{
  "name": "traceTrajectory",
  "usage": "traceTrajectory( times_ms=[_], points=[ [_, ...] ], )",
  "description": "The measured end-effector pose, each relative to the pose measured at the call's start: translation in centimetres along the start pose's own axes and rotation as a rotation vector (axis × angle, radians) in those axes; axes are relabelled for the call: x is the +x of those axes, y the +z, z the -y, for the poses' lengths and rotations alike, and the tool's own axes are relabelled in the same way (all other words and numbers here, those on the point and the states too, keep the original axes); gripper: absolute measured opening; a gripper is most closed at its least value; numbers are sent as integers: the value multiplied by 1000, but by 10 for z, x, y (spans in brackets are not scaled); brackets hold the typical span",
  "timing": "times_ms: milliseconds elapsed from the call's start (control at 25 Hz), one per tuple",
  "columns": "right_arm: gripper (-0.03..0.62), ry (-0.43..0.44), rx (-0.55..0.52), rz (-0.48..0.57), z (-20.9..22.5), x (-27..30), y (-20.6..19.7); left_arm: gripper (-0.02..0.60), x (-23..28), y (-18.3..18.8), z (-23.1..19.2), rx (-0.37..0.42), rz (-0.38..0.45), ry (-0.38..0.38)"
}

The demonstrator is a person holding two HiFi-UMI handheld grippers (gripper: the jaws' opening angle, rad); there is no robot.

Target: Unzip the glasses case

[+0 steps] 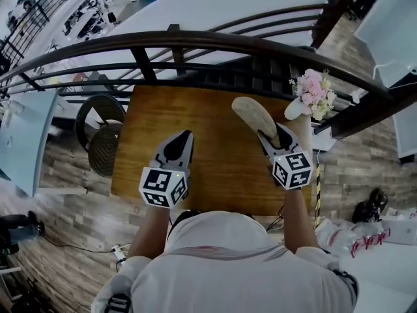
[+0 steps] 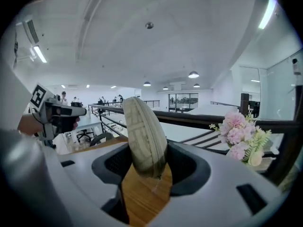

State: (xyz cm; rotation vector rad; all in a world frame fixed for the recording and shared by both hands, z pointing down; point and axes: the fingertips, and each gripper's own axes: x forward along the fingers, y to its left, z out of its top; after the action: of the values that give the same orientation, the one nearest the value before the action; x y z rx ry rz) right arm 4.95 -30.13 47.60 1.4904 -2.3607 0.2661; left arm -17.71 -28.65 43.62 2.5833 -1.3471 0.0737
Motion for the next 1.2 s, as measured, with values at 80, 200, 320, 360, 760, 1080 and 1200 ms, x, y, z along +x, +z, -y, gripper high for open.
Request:
traceTrajectory(
  times_ms=[80,200,320,360,760,1080,1200],
  points=[
    [281,1,12,25,0,-13,8,29,3,4,3,-3,10,-15],
    [282,1,34,57,1,-28,19,29,7,10,10,-9,20,-42],
    [282,-3,49,74,5,-32,24,29,10,16,16,-3,32,-59],
    [282,-1,52,75,4,-32,24,29,11,17,17,-5,36,-65],
    [282,355,244,124,-63,-34,49,175,4,33,61,-139,56,-430],
    [282,749,337,85,-142,-45,61,318,-13,45,93,-163,35,-650],
    [282,863,301,40,-167,-53,57,324,-19,44,104,-167,22,-704]
  ],
)
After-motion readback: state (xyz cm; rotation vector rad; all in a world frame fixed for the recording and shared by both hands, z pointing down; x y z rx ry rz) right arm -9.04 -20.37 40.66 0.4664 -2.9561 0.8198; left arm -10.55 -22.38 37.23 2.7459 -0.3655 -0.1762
